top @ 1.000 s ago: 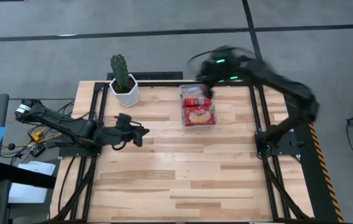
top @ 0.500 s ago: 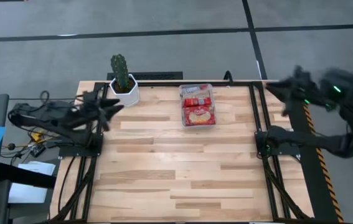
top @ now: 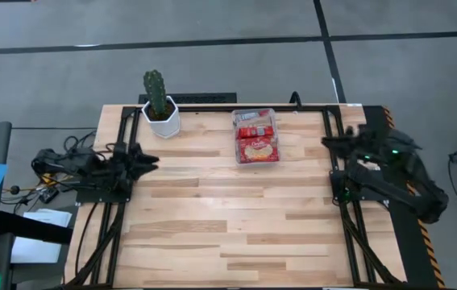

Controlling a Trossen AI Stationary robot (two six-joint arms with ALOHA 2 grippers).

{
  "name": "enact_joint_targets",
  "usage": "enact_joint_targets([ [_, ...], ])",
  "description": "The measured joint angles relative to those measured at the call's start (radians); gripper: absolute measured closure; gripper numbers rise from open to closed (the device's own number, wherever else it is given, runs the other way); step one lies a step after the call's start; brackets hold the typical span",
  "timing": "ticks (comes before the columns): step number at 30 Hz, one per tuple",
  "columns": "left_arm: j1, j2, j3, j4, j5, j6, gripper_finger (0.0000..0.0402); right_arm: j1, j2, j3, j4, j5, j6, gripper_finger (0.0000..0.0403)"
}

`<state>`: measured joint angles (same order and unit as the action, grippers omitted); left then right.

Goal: Sort popcorn bags into baskets
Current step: Return to Home Position

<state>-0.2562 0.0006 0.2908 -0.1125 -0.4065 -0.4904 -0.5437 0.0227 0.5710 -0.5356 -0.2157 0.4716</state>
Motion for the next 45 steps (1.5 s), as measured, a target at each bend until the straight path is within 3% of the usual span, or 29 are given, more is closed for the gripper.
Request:
enact_joint_targets([
  [4, 0.000, 0.005, -0.064, 0.029, 0.054, -0.034, 0.0216, 0.014, 0.085, -0.203, 0.438, -0.123, 0.094, 0.0316],
  [8, 0.001, 0.002, -0.122, 0.064, 0.050, -0.055, 0.0216, 0.102, 0.136, -0.339, 0.744, -0.061, 0.086, 0.0316],
  [18, 0.000, 0.000, -0.227, 0.131, 0.084, -0.048, 0.0217, 0.454, 0.189, -0.496, 0.711, 0.334, -0.004, 0.0316],
  [21, 0.000, 0.002, -0.274, 0.160, 0.085, -0.096, 0.0217, 0.537, 0.204, -0.505, 0.732, 0.409, -0.032, 0.0316],
  [24, 0.000, 0.012, -0.280, 0.217, 0.098, -0.050, 0.0217, 0.595, 0.207, -0.534, 0.720, 0.474, -0.043, 0.0316],
  [34, 0.000, 0.003, -0.280, 0.203, 0.123, 0.082, 0.0217, 0.680, 0.228, -0.562, 0.616, 0.529, -0.028, 0.0316],
  [45, 0.000, 0.004, -0.279, 0.171, 0.113, 0.078, 0.0217, 0.683, 0.225, -0.563, 0.602, 0.528, -0.027, 0.0316],
])
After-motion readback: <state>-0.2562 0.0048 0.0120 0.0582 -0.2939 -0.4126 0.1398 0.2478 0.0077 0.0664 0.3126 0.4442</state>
